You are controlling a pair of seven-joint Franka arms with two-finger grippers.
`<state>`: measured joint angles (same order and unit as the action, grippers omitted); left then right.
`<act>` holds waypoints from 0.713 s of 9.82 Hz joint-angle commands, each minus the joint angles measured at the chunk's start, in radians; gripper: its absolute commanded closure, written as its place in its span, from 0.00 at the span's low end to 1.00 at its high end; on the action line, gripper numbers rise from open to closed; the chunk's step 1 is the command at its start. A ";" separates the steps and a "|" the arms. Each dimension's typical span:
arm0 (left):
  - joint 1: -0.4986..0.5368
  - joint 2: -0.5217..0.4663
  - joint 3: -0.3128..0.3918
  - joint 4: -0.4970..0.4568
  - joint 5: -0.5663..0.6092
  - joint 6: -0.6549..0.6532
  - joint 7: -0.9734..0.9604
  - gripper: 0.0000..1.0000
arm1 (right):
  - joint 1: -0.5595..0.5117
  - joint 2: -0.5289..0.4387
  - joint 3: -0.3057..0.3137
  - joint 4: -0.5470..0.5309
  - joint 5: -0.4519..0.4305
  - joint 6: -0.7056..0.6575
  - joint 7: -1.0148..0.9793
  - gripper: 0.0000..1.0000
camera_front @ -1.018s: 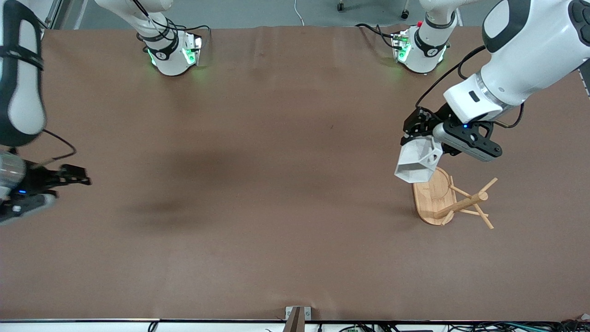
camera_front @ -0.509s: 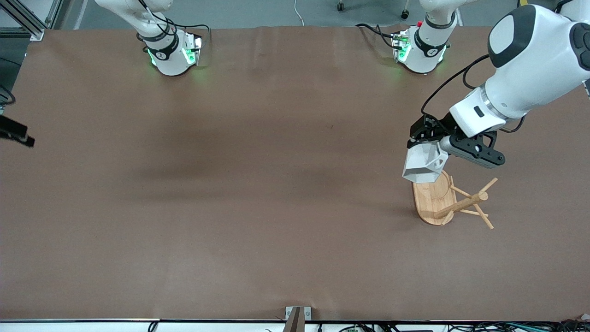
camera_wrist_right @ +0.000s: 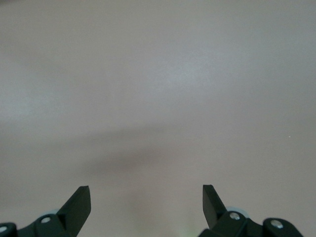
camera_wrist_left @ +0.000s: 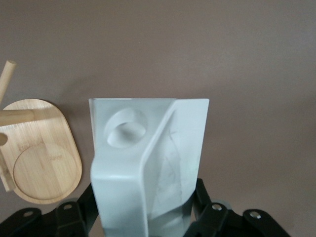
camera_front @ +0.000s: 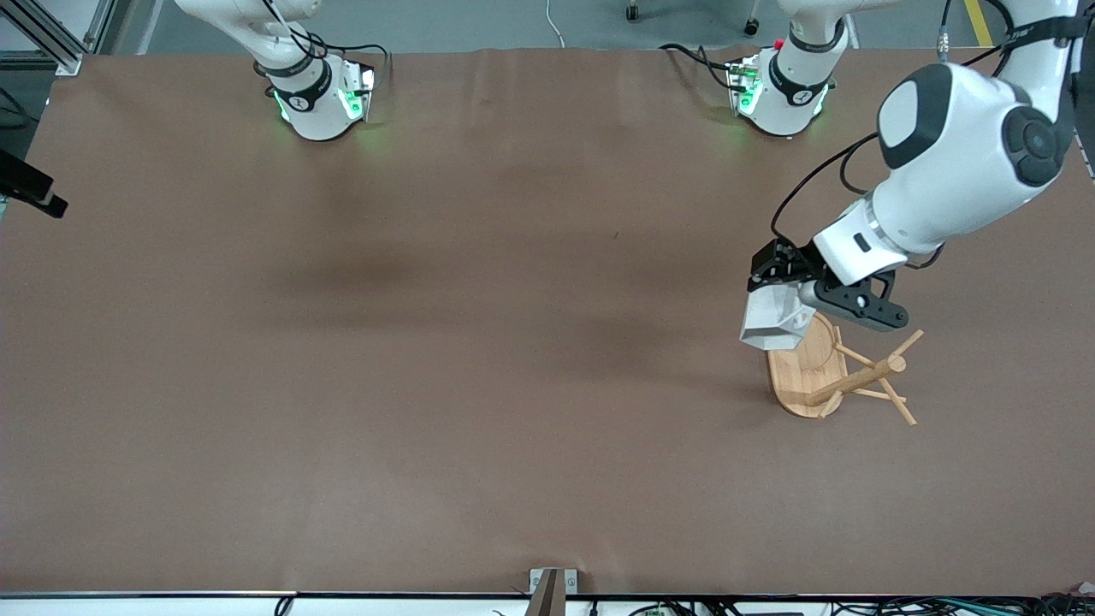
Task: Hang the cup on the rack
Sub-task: 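Lower the cup handle onto a rack peg with the left gripper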
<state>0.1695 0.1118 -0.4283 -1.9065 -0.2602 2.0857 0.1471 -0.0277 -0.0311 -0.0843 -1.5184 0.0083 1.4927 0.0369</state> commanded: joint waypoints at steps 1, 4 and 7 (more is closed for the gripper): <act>-0.027 0.060 0.072 -0.020 0.016 0.034 0.130 1.00 | 0.000 -0.032 0.020 0.011 -0.025 -0.015 0.028 0.00; -0.054 0.117 0.100 0.012 0.016 0.062 0.167 1.00 | -0.011 -0.024 0.017 0.038 -0.027 -0.020 0.029 0.00; -0.096 0.134 0.140 0.020 0.059 0.083 0.189 1.00 | -0.020 -0.024 0.020 0.040 -0.028 -0.040 0.114 0.00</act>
<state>0.0852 0.2153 -0.3032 -1.8933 -0.2304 2.1602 0.3141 -0.0406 -0.0450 -0.0764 -1.4763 -0.0011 1.4729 0.0819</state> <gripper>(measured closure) 0.233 0.000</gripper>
